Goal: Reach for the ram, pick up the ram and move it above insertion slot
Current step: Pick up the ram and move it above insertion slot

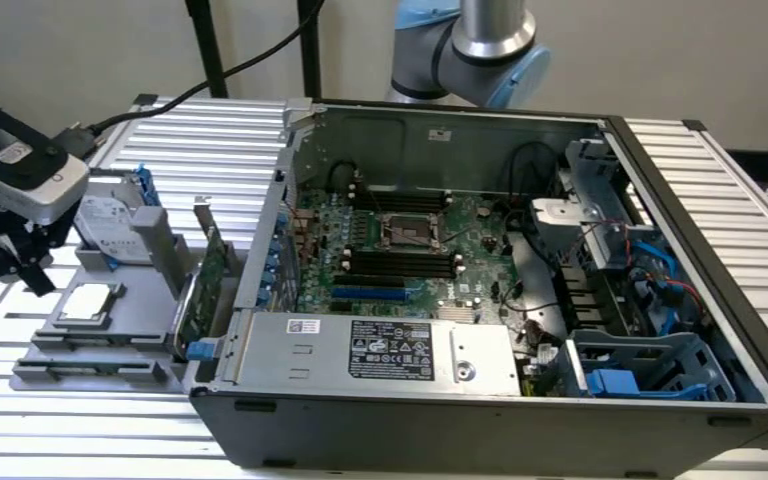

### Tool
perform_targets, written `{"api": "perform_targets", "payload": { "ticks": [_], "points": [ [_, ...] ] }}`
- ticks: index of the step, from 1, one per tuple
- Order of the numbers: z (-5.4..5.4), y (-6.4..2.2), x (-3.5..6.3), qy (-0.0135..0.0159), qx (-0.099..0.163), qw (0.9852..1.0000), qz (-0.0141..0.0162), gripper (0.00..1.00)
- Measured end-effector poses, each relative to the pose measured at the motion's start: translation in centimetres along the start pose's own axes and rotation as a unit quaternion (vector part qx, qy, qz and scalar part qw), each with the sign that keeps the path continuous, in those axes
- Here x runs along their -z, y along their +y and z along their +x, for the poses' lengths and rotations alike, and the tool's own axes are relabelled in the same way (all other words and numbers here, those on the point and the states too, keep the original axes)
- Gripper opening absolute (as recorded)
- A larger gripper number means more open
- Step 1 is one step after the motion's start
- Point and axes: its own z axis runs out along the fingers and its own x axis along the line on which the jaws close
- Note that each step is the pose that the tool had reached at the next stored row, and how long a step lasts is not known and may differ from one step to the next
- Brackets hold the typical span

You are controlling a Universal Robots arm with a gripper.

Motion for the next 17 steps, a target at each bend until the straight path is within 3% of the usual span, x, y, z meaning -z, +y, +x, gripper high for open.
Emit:
{"api": "perform_targets", "payload": {
  "ticks": [5, 9, 12, 17],
  "points": [
    [0.00, -0.01, -0.34, 0.0013, 0.046, 0.9989, 0.0004, 0.11],
    [0.00, -0.02, -0.57, 0.0023, 0.082, 0.9966, 0.0007, 0.11],
    [-0.01, -0.03, -0.74, 0.0029, 0.109, 0.9941, 0.0012, 0.11],
    [-0.01, -0.03, -1.02, 0.0038, 0.154, 0.9880, 0.0021, 0.11]
  ]
}}
